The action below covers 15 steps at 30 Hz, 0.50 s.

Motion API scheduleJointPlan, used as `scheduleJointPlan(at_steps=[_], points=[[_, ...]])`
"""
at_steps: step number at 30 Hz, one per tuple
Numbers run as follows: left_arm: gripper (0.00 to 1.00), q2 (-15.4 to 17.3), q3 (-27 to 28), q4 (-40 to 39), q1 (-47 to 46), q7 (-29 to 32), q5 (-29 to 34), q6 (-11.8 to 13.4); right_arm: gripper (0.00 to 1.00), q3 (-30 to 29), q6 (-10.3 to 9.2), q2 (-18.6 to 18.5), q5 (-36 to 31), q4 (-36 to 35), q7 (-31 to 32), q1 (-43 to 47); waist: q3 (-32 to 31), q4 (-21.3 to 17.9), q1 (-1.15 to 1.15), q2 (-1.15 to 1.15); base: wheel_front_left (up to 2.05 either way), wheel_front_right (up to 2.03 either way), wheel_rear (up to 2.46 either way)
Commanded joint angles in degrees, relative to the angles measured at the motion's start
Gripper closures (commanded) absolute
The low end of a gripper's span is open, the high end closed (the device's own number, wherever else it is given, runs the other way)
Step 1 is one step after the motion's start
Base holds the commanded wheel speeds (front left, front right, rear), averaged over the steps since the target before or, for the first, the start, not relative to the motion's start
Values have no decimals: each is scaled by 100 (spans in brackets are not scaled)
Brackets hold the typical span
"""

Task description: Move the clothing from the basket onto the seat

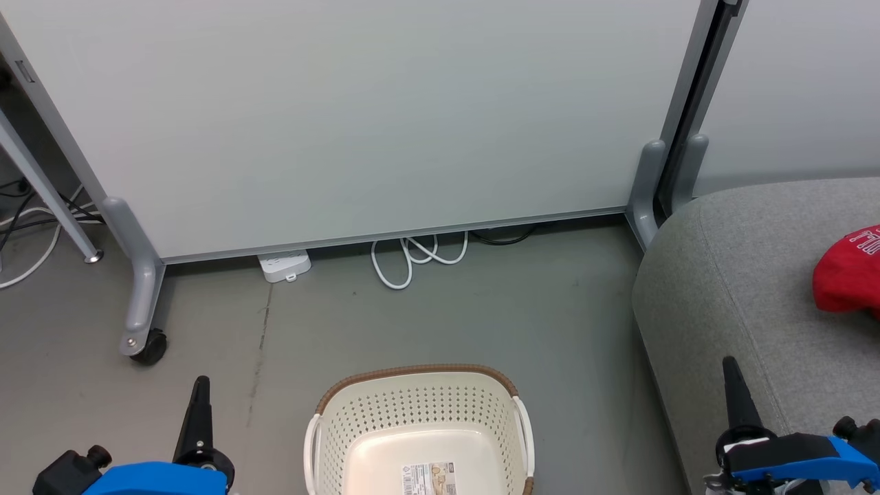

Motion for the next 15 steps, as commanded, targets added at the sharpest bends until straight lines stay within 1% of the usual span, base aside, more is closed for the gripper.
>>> scheduleJointPlan(at_steps=[1,15], points=[[100,28,57,-83,-155,53,-168,-24,100,-25,-5,7,189,-90,46,-151,3,-4,0,0,0,0,0],[100,32,171,-125,-183,269,-973,-73,100,-65,-6,15,1062,-111,270,-218,30,-40,-1,0,0,0,0]])
